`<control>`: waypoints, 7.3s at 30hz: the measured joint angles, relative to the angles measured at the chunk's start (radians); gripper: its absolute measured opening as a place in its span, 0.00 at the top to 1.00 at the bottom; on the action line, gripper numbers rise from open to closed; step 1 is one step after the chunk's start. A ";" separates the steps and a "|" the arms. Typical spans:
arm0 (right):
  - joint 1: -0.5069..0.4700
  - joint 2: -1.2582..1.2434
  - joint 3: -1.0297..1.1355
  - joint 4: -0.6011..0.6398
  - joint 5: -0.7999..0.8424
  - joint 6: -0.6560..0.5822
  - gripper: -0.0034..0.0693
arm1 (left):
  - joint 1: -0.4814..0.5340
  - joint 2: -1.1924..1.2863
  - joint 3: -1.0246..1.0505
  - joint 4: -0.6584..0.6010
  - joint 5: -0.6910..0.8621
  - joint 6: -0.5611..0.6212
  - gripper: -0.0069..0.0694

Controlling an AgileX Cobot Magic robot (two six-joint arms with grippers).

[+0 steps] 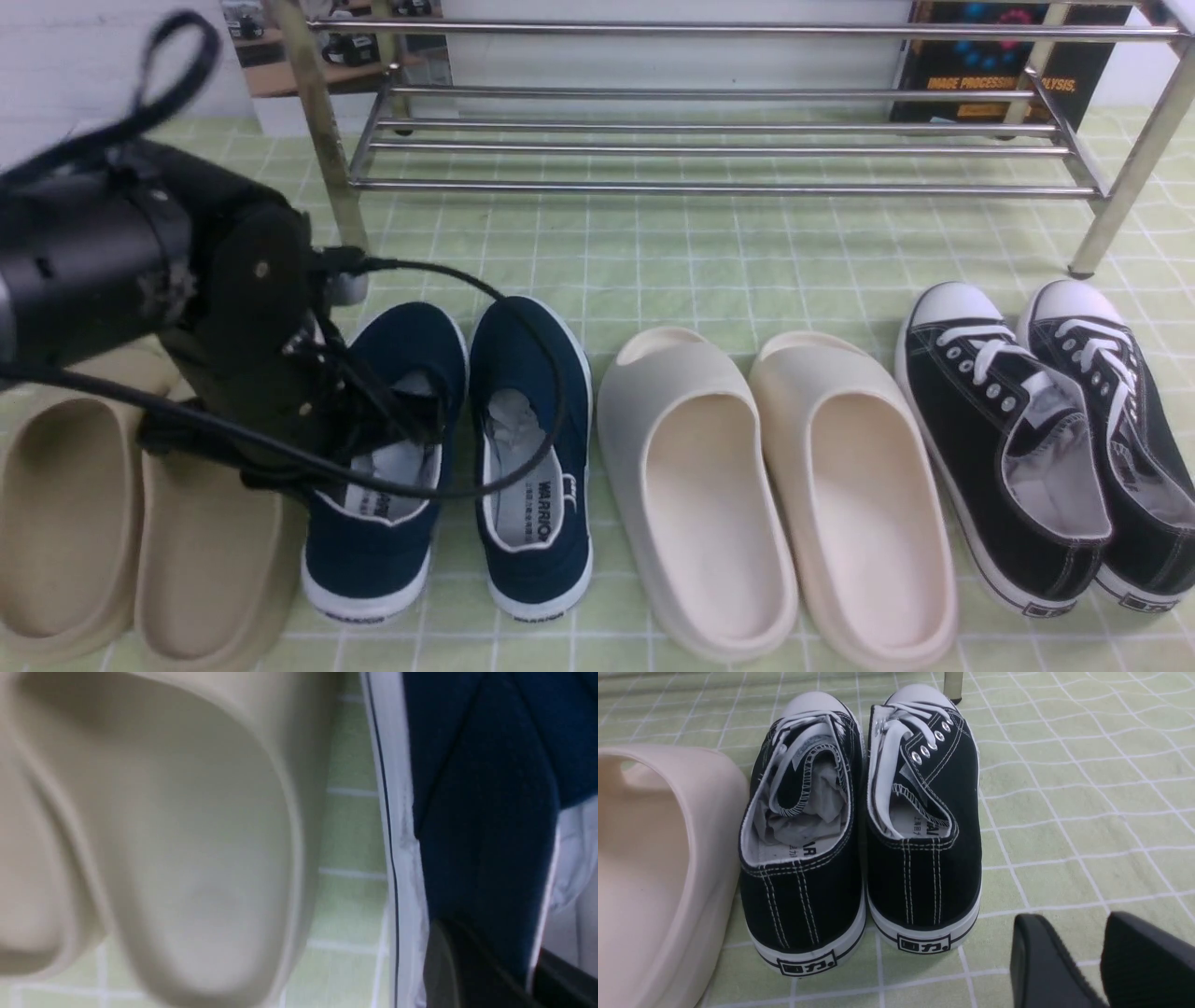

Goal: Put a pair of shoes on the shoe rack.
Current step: Use the left arm to grab the shoe closest to it, then use the left arm to put a shoe into the shoe rack, then use the left arm to grab the shoe closest to it, then use the left arm to put a shoe into the shoe rack

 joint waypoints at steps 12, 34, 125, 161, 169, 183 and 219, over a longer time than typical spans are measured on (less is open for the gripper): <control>0.000 0.000 0.000 0.000 0.000 0.000 0.62 | 0.000 0.061 -0.363 -0.048 0.052 0.131 0.90; 0.000 0.000 0.000 0.000 0.000 0.000 0.62 | 0.182 0.688 -1.013 -0.196 0.043 0.210 0.90; 0.000 0.000 -0.001 0.000 0.000 0.000 0.62 | 0.134 0.713 -1.013 -0.120 0.014 0.214 0.89; 0.000 0.000 -0.001 0.000 0.000 0.000 0.62 | 0.134 -0.106 -0.015 -0.307 0.196 0.378 0.83; 0.000 0.000 -0.001 0.000 0.000 0.000 0.62 | 0.010 -0.029 -0.007 -0.281 0.114 0.427 0.83; 0.000 0.000 -0.001 0.000 0.000 0.000 0.62 | -0.064 0.133 -0.056 -0.190 -0.083 0.164 0.49; 0.000 0.000 -0.001 0.000 0.000 0.000 0.62 | -0.042 0.192 -0.320 -0.272 -0.075 0.183 0.92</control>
